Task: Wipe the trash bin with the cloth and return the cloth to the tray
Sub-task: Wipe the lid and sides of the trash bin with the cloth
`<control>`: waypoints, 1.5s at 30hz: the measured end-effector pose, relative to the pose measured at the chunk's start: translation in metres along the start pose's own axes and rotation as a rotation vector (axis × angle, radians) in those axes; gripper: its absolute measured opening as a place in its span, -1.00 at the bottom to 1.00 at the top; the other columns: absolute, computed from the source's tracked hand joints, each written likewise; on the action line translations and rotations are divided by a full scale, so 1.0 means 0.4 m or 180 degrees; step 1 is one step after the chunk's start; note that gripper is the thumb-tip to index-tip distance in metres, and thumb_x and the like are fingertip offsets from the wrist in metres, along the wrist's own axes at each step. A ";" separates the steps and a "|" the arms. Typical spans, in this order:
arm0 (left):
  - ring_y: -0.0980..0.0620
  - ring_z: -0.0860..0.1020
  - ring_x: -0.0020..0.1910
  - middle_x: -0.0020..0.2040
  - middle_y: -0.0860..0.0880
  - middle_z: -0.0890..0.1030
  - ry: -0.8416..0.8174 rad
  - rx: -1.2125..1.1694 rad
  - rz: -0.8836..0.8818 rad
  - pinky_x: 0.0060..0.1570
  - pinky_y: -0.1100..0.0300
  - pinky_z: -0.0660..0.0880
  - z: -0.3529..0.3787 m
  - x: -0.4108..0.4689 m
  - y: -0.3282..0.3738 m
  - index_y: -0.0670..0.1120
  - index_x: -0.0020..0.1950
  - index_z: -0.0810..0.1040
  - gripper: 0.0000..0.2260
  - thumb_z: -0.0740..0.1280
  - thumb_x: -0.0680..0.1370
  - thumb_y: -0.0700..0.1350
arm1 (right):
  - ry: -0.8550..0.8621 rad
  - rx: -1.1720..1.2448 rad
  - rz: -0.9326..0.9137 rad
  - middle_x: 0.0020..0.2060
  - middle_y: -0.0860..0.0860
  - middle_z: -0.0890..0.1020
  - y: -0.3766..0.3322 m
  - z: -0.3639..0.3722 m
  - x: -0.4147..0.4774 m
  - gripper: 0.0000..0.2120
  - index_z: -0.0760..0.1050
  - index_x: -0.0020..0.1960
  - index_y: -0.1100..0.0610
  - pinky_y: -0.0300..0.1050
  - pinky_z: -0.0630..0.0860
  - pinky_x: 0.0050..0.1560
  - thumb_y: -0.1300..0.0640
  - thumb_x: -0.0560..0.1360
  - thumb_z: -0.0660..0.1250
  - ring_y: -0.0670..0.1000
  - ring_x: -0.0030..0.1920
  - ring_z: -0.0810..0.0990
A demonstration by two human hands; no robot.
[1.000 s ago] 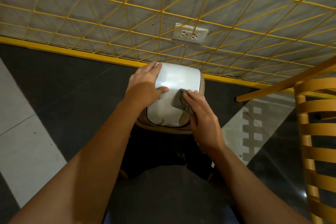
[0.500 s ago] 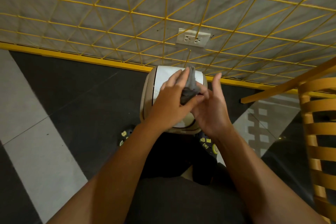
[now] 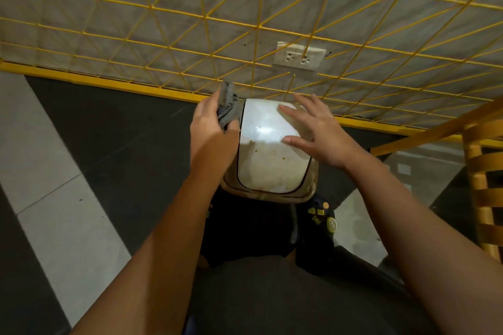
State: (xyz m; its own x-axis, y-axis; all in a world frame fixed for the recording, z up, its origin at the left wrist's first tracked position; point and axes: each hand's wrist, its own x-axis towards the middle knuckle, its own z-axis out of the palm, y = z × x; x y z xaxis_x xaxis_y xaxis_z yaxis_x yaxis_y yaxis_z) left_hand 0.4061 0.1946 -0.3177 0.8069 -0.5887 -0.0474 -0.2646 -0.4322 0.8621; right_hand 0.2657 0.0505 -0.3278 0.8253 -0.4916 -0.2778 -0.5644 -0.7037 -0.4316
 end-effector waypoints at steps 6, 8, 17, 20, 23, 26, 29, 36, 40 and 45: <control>0.10 0.42 0.24 0.31 0.00 0.43 0.0047 -0.0528 -0.0569 0.13 0.34 0.33 0.001 0.013 -0.004 -0.02 0.42 0.32 -0.54 0.29 0.52 -0.15 | -0.0009 -0.0110 0.0020 0.51 0.02 0.13 0.031 0.027 0.001 -0.38 0.07 0.48 -0.18 0.10 0.10 0.47 -0.20 0.48 0.21 0.11 0.51 0.05; 0.10 0.47 0.19 0.25 -0.01 0.49 0.0123 -0.0788 -0.0753 0.13 0.29 0.37 0.000 0.020 -0.009 -0.04 0.38 0.37 -0.58 0.31 0.52 -0.13 | 0.0210 -0.0324 0.0108 0.49 0.04 0.20 0.031 0.037 -0.014 -0.38 0.08 0.48 -0.18 0.10 0.15 0.43 -0.26 0.48 0.18 0.12 0.47 0.14; 0.11 0.48 0.08 0.20 -0.02 0.52 0.0335 -0.1236 -0.1138 0.06 0.31 0.37 0.022 0.021 -0.008 -0.07 0.35 0.41 -0.62 0.31 0.52 -0.16 | 0.0902 -0.0336 0.1328 0.35 0.10 0.32 -0.045 0.115 -0.108 -0.36 0.15 0.45 -0.11 0.09 0.27 0.24 -0.34 0.45 0.12 0.14 0.28 0.30; 0.07 0.49 0.09 0.21 -0.06 0.52 0.0270 -0.1291 -0.1213 0.04 0.29 0.38 0.046 0.018 -0.011 -0.08 0.34 0.42 -0.62 0.31 0.52 -0.16 | 0.1067 -0.0652 0.1466 0.21 0.14 0.42 -0.068 0.130 -0.120 -0.37 0.23 0.41 -0.04 0.05 0.34 0.08 -0.35 0.45 0.12 0.18 0.15 0.40; 0.08 0.49 0.10 0.23 -0.05 0.50 0.0206 -0.1203 -0.1096 -0.03 0.38 0.38 0.072 0.010 -0.013 -0.08 0.34 0.43 -0.61 0.31 0.50 -0.18 | 0.1100 -0.0788 0.1429 0.09 0.14 0.47 -0.080 0.118 -0.121 -0.48 0.31 0.33 0.01 0.03 0.35 0.01 -0.28 0.51 0.07 0.18 0.07 0.45; 0.10 0.44 0.14 0.29 -0.03 0.44 -0.0013 -0.0455 -0.0440 0.00 0.54 0.30 0.094 -0.017 -0.005 -0.10 0.35 0.41 -0.57 0.29 0.48 -0.25 | 0.1169 -0.0542 0.1262 0.15 0.15 0.46 -0.074 0.099 -0.114 -0.60 0.37 0.29 0.05 0.07 0.34 0.10 -0.13 0.56 0.10 0.18 0.15 0.41; -0.02 0.35 0.36 0.41 -0.13 0.35 -0.0430 0.0140 0.0262 0.19 0.58 0.10 0.117 -0.038 -0.005 -0.17 0.40 0.33 -0.51 0.28 0.47 -0.31 | 0.1171 -0.0072 0.0823 0.33 0.13 0.38 -0.060 0.094 -0.107 -0.63 0.34 0.35 0.07 0.09 0.29 0.28 0.02 0.57 0.17 0.15 0.35 0.31; -0.03 0.08 0.50 0.50 -0.06 0.19 -0.0936 0.0919 0.0844 0.41 0.18 0.05 0.142 -0.052 -0.014 -0.13 0.46 0.23 -0.49 0.25 0.53 -0.07 | 0.0790 0.0328 0.0679 0.51 0.04 0.13 -0.042 0.121 -0.108 -0.56 0.15 0.49 0.01 -0.09 0.07 0.47 0.07 0.62 0.06 0.01 0.52 0.05; -0.15 0.20 0.46 0.47 -0.14 0.25 -0.0710 0.0949 0.0857 0.38 0.09 0.19 0.157 -0.022 -0.029 -0.17 0.40 0.33 -0.61 0.16 0.59 -0.09 | 0.0740 0.0414 0.0706 0.52 0.03 0.11 -0.045 0.118 -0.107 -0.56 0.15 0.49 0.01 -0.19 0.00 0.45 0.07 0.62 0.06 0.00 0.52 0.02; -0.15 0.32 0.39 0.45 -0.21 0.26 -0.0361 0.0924 0.0492 0.31 0.19 0.25 0.156 -0.011 -0.037 -0.17 0.38 0.36 -0.65 0.17 0.60 -0.15 | 0.0627 0.0526 0.0744 0.53 -0.01 0.07 -0.048 0.109 -0.109 -0.56 0.12 0.49 -0.03 -0.23 -0.01 0.43 0.06 0.62 0.05 -0.04 0.53 -0.03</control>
State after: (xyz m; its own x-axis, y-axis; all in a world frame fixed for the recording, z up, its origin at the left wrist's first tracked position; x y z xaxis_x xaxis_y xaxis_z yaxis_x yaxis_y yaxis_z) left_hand 0.3736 0.1609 -0.3617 0.6860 -0.7276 0.0026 -0.5314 -0.4986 0.6849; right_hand 0.2412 0.1077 -0.3448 0.6460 -0.7305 -0.2215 -0.7141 -0.4758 -0.5134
